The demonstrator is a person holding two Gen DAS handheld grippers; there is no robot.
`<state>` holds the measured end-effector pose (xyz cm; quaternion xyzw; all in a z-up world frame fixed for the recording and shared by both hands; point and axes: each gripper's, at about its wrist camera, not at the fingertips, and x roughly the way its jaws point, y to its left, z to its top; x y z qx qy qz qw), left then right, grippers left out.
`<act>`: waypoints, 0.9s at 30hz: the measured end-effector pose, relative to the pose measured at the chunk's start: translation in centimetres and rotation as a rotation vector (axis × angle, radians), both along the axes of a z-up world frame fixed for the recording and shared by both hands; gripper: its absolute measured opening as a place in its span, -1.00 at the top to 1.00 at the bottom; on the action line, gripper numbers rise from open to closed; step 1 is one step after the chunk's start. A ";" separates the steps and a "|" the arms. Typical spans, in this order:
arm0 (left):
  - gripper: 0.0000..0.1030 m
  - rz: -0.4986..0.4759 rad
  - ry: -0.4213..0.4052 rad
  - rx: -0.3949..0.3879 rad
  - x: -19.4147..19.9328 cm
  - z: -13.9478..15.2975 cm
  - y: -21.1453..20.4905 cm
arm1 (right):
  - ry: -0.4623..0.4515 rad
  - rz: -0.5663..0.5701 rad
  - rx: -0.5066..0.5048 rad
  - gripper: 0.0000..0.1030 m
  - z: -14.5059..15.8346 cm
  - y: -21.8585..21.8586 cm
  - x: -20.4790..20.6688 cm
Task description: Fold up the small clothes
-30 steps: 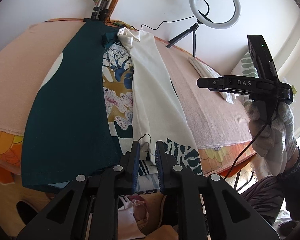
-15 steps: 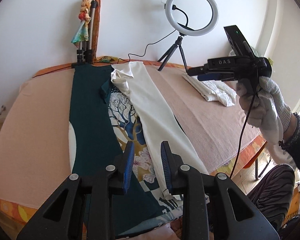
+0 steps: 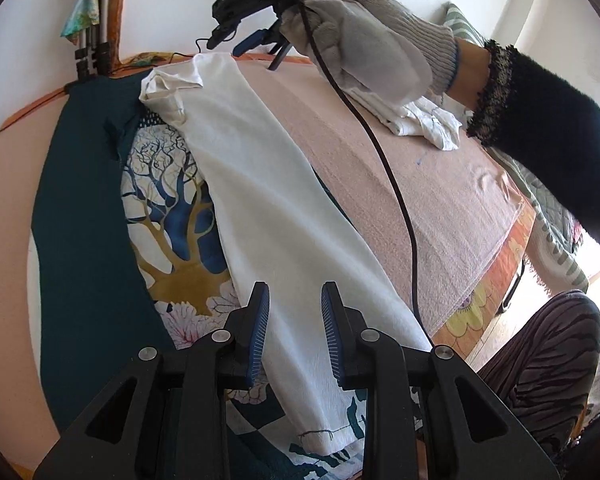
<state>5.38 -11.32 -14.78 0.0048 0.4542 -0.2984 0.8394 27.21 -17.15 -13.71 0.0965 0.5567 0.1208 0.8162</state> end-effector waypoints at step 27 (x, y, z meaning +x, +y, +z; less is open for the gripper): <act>0.51 0.018 0.024 -0.008 0.6 -0.8 0.3 | 0.109 0.096 0.252 0.75 -1.8 7.1 10.1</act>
